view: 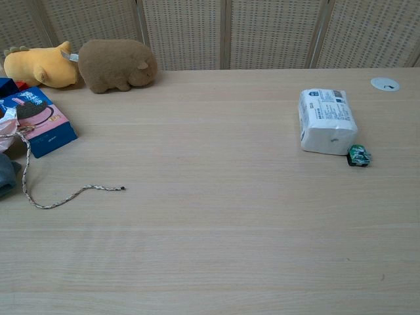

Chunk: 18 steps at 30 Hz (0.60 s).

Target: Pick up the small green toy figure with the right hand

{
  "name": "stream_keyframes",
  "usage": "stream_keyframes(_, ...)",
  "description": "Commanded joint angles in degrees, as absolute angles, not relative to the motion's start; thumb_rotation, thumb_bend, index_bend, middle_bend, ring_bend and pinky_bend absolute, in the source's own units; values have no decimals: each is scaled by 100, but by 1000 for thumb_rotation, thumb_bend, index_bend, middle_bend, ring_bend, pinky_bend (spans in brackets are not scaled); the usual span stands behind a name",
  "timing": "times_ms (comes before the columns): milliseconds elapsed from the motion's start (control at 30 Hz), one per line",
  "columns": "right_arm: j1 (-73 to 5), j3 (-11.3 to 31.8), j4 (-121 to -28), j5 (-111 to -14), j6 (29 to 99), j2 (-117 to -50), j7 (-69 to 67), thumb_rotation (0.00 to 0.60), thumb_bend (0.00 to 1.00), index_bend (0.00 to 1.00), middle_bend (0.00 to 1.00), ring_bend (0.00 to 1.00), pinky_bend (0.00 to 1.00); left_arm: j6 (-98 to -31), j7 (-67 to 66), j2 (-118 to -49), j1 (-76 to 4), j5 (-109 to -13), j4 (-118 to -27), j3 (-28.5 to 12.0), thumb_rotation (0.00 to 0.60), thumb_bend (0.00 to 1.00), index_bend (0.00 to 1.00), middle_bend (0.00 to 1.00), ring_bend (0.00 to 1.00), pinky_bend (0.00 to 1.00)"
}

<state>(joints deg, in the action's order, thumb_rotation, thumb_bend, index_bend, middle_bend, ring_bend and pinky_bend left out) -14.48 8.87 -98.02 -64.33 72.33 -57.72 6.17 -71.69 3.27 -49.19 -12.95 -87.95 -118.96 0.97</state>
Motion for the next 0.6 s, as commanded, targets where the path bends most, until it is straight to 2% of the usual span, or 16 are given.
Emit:
stream_keyframes(33, -1446, 888, -9804, -6437, 7215, -5789, 611, 600, 222, 140, 47, 0, 0, -7157, 327, -4919, -1299, -8803, -11903, 108, 600, 5, 0, 0, 0, 0)
stream_keyframes(600, -1412, 793, -10095, -6669, 7142, -5819, 660, 600, 216, 132, 39, 0, 0, -7260, 474, -4881, -1269, -9006, -11914, 149, 600, 5, 0, 0, 0, 0)
